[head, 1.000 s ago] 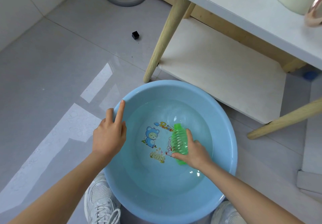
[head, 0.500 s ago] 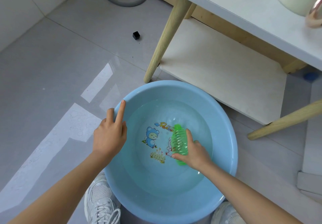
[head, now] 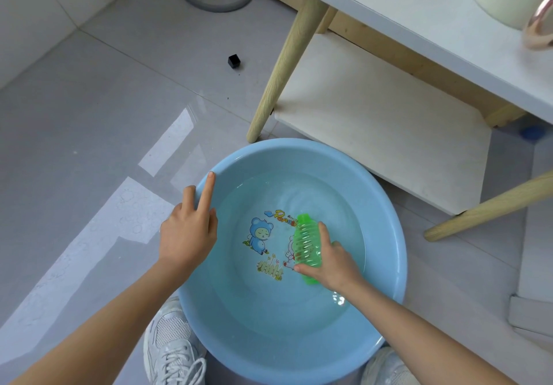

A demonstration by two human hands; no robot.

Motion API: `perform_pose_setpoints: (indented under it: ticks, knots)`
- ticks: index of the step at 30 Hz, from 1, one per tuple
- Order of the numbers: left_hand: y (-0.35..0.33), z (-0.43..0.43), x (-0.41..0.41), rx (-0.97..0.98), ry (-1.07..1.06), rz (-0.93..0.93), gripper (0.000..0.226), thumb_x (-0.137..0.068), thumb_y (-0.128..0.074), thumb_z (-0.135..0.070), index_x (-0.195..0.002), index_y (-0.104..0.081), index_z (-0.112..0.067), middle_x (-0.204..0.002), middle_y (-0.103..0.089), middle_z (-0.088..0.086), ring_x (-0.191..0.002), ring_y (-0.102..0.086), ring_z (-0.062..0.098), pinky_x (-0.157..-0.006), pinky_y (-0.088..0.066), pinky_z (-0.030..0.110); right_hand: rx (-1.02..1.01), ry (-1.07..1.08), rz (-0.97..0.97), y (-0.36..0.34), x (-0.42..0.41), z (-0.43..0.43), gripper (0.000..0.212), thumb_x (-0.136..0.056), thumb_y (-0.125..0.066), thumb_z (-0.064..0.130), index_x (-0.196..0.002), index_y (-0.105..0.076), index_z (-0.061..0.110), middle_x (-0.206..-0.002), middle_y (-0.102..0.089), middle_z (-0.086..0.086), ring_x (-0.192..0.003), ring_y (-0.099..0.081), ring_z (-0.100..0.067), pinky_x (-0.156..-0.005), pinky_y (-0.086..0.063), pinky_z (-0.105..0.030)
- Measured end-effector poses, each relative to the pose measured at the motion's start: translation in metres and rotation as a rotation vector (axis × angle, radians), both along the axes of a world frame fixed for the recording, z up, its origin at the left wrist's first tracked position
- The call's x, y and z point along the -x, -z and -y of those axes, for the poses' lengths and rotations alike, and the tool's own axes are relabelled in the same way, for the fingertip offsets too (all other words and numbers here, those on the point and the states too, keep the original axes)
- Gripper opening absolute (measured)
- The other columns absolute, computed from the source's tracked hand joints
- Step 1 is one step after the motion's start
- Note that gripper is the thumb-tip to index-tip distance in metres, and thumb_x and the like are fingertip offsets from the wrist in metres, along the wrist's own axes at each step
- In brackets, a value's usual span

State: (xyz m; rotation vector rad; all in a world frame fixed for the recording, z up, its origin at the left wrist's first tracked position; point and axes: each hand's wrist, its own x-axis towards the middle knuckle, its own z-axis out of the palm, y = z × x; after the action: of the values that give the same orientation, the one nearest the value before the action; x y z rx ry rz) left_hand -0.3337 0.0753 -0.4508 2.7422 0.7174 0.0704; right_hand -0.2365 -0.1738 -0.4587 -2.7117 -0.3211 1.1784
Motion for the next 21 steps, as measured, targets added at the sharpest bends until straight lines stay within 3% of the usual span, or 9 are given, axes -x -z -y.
perform_pose_setpoints:
  ticks: [21]
  knots:
    - [0.0, 0.0, 0.0, -0.011, 0.006, 0.002, 0.068, -0.085, -0.06, -0.014, -0.147, -0.032, -0.016, -0.105, -0.049, 0.016, -0.051, -0.036, 0.023, -0.043, -0.022, 0.021, -0.105, 0.077, 0.104, 0.003, -0.008, -0.016, 0.112, -0.073, -0.075, 0.053, -0.151, 0.001, 0.032, -0.125, -0.046, -0.013, -0.112, -0.055, -0.033, -0.085, -0.047, -0.037]
